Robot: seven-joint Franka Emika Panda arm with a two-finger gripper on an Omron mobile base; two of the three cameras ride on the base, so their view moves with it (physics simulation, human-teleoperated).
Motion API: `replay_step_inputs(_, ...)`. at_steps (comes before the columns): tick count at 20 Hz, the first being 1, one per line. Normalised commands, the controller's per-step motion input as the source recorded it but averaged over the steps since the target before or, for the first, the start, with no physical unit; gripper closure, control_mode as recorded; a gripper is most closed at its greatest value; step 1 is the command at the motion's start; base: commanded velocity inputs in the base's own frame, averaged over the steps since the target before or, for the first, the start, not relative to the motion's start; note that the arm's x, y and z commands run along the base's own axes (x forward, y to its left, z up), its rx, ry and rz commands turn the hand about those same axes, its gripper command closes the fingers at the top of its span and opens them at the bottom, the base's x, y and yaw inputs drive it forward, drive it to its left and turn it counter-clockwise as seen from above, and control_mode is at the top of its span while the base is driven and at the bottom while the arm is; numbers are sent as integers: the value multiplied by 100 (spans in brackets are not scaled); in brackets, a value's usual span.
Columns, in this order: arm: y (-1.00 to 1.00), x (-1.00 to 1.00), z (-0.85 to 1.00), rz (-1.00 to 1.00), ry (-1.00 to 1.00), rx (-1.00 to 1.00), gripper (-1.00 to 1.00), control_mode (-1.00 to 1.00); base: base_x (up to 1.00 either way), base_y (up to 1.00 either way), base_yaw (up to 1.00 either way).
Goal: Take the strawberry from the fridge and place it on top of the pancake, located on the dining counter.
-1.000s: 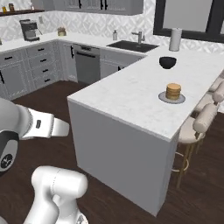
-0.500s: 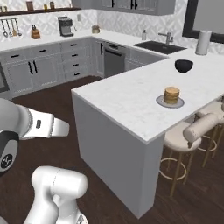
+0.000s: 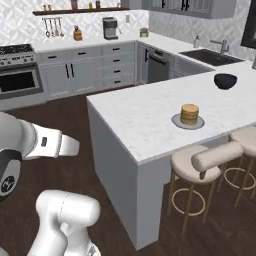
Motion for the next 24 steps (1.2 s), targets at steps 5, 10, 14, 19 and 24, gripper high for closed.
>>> replay_step_inputs(5, 0, 0, 0, 0, 0, 0, 100, 100, -2, -100, 39)
replay_step_inputs(10, 0, 0, 0, 0, 0, 0, 100, 100, 0, -100, 42)
replay_step_inputs(14, 0, 0, 0, 0, 0, 0, 100, 100, 0, -100, 43)
replay_step_inputs(19, 0, 0, 0, 0, 0, 0, 100, 100, 0, -100, 42)
replay_step_inputs(24, 0, 0, 0, 0, 0, 0, 100, 100, 0, -100, 44)
